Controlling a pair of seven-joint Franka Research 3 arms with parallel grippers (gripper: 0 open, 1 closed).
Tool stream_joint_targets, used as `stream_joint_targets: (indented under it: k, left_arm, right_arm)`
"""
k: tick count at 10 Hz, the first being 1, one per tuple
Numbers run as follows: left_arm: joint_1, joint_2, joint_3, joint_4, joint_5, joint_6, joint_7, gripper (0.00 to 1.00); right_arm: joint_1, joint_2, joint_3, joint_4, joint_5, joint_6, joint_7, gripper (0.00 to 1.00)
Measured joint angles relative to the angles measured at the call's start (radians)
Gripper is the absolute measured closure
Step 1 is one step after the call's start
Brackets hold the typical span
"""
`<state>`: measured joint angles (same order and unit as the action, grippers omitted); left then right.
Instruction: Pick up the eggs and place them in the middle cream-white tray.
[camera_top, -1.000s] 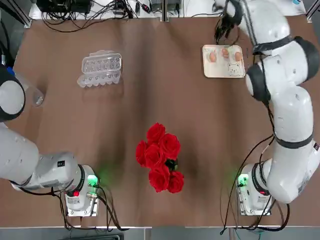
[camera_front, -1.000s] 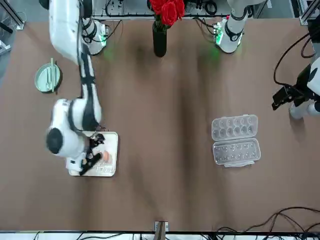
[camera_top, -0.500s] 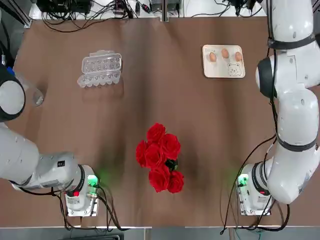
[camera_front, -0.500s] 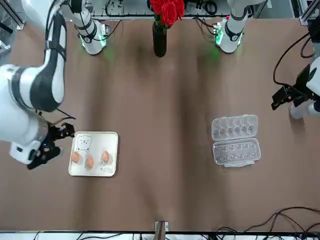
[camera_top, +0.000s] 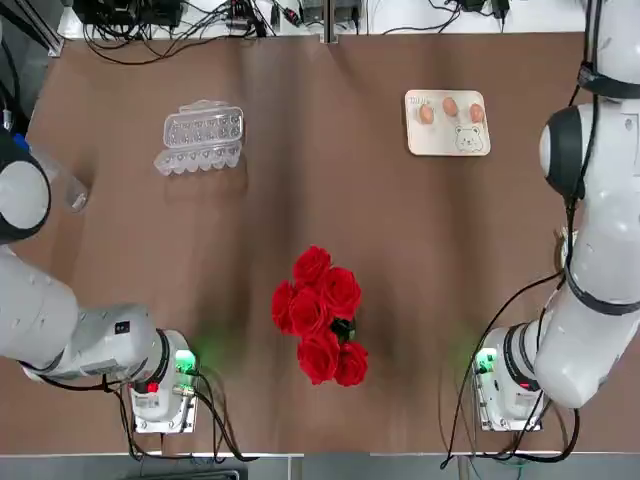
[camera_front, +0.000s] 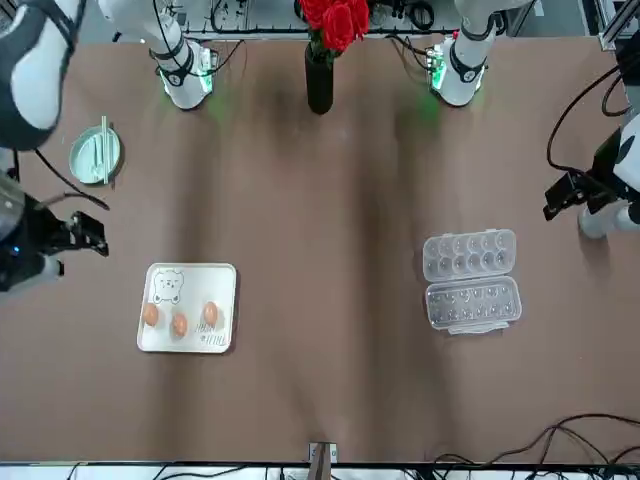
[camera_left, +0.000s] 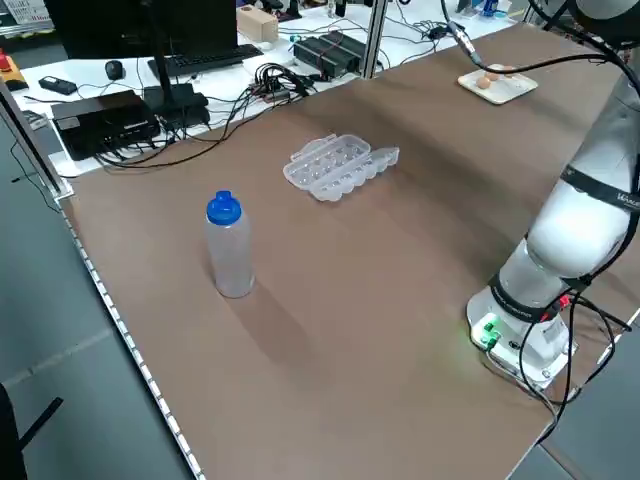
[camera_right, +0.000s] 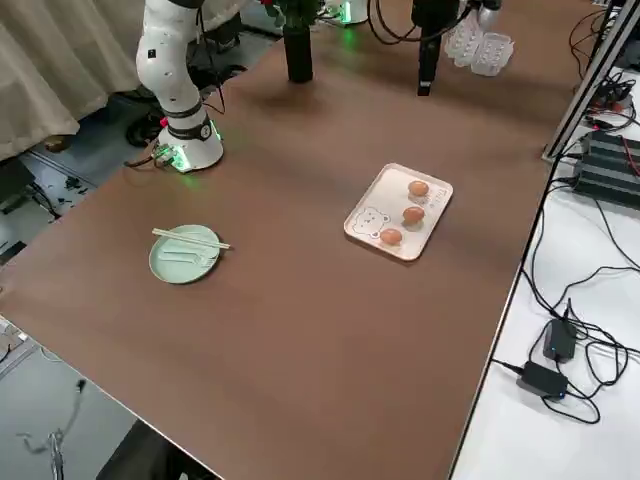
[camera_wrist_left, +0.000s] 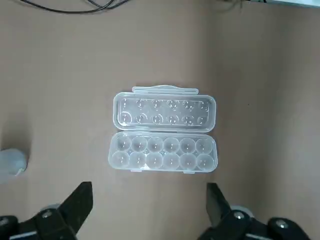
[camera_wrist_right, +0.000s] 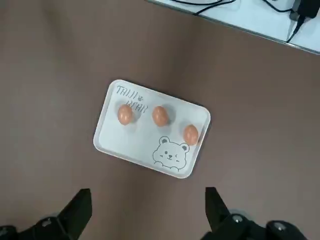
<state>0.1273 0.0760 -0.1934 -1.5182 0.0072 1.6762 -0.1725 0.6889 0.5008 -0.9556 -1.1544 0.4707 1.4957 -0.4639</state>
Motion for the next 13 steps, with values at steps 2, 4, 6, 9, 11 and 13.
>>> stream_joint_targets:
  k: [2, 4, 6, 9, 11, 13]
  left_arm:
    - [0.0, 0.0, 0.0, 0.0, 0.0, 0.0, 0.0, 0.0]
    - [0.001, 0.0, 0.0, 0.0, 0.0, 0.0, 0.0, 0.0]
    - [-0.007, 0.001, -0.002, 0.0, 0.0, 0.0, 0.003, 0.0]
    - [-0.004, 0.004, -0.002, 0.0, 0.0, 0.0, 0.003, 0.0]
    - [-0.003, 0.01, -0.002, -0.001, 0.0, 0.0, 0.003, 0.0]
    - [-0.002, 0.019, -0.001, -0.001, 0.0, 0.0, 0.003, 0.0]
  right_arm:
    - [-0.002, -0.005, -0.003, 0.0, 0.0, -0.009, 0.002, 0.0]
    - [-0.126, -0.065, 0.177, 0.001, -0.079, -0.01, 0.077, 0.0]
    - [-0.384, -0.152, 0.547, 0.002, -0.29, -0.002, 0.22, 0.0]
    - [-0.659, -0.292, 0.895, -0.023, -0.416, -0.018, 0.345, 0.0]
    - [-0.695, -0.381, 0.905, -0.069, -0.418, -0.029, 0.345, 0.0]
    - [-0.696, -0.416, 0.911, -0.091, -0.42, -0.047, 0.346, 0.0]
